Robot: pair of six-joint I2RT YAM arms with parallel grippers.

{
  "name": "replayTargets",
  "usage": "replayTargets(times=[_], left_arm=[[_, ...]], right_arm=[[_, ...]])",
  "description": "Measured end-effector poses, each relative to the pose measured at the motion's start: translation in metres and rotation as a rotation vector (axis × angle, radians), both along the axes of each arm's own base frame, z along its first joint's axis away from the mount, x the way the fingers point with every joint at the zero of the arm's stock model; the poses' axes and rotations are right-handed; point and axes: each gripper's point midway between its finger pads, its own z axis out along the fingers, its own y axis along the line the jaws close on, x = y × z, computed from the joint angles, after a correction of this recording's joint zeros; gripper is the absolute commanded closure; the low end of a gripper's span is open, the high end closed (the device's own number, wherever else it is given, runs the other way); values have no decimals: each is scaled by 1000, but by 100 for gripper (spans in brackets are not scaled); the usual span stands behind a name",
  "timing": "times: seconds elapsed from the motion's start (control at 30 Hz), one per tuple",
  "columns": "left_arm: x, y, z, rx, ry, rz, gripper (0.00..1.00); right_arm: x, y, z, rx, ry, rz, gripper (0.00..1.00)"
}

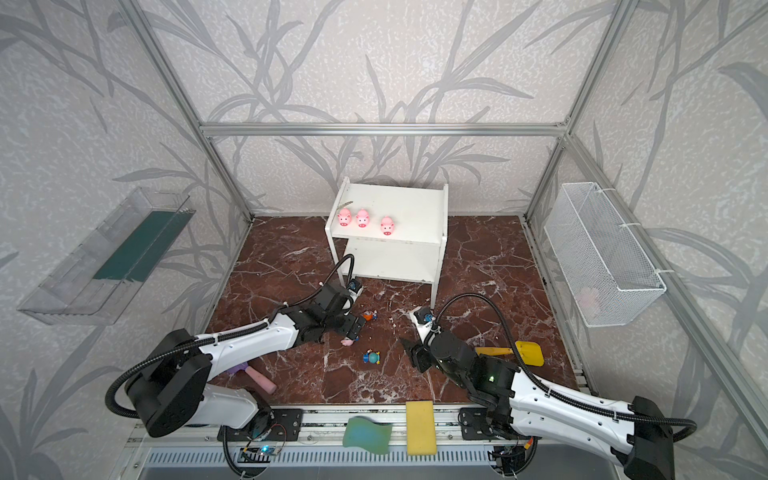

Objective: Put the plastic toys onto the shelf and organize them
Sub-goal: 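Lower the left gripper over the floor pink pig while the right hovers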

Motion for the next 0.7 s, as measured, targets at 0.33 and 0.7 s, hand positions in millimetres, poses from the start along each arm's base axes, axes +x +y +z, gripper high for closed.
replayTargets(times=[0.33,0.7], left_arm=[[-6,2,-20,-18,17,48,1],[-17,-10,-28,-42,35,32,9]], right_arm=[[1,-2,-3,-11,1,-7,36],[0,-3,-3,-14,0,-5,36]])
